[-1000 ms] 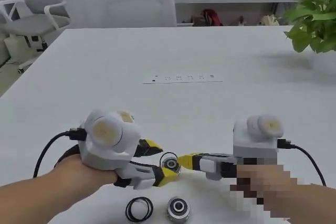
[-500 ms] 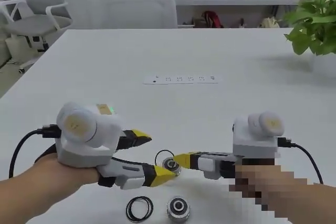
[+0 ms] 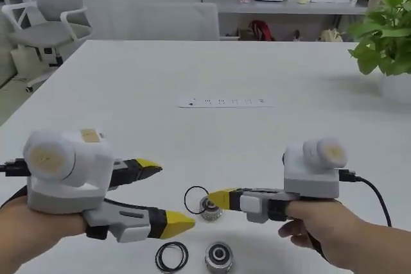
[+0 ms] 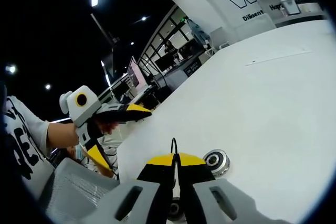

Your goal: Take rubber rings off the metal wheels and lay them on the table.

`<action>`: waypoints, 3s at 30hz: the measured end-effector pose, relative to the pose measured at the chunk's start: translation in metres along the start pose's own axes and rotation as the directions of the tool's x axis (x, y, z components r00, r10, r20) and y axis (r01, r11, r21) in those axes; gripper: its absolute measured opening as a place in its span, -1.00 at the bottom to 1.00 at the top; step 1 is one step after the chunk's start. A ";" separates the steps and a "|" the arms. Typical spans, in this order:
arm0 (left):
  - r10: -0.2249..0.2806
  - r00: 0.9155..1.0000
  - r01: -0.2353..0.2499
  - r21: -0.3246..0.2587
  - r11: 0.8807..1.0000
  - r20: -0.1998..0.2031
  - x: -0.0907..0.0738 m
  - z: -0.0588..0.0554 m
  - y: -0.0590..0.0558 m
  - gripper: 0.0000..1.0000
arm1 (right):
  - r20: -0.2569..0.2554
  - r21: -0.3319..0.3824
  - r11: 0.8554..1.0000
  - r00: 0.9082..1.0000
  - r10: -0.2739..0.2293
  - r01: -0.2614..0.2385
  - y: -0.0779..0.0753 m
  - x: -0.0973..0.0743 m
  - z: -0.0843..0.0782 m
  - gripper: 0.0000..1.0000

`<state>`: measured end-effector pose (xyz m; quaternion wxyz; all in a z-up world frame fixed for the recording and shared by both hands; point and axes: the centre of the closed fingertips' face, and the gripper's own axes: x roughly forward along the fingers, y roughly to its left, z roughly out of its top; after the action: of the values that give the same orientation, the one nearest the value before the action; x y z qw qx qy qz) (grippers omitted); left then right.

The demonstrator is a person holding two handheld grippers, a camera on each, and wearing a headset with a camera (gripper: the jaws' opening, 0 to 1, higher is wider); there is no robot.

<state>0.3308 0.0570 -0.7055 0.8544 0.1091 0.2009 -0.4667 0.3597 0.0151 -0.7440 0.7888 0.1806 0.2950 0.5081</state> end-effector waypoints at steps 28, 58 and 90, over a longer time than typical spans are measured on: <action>0.058 0.998 -0.057 -0.041 0.998 0.013 -0.044 -0.019 -0.008 0.58 | -0.158 0.006 0.996 0.983 0.092 -0.092 0.039 0.021 -0.045 -1.00; 0.077 0.997 -0.078 -0.068 0.995 -0.011 -0.053 -0.034 -0.011 0.57 | -0.272 -0.141 0.989 0.962 0.009 -0.049 0.032 0.030 -0.070 -0.82; 0.117 0.993 -0.115 -0.086 0.990 0.022 -0.055 -0.021 -0.006 0.58 | -0.085 -0.222 0.975 0.996 -0.012 -0.007 0.037 -0.015 -0.021 -0.15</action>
<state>0.2935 0.1032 -0.7002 0.8865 0.0781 0.2023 -0.4088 0.3159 0.0165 -0.7340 0.7912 0.0693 0.2701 0.5443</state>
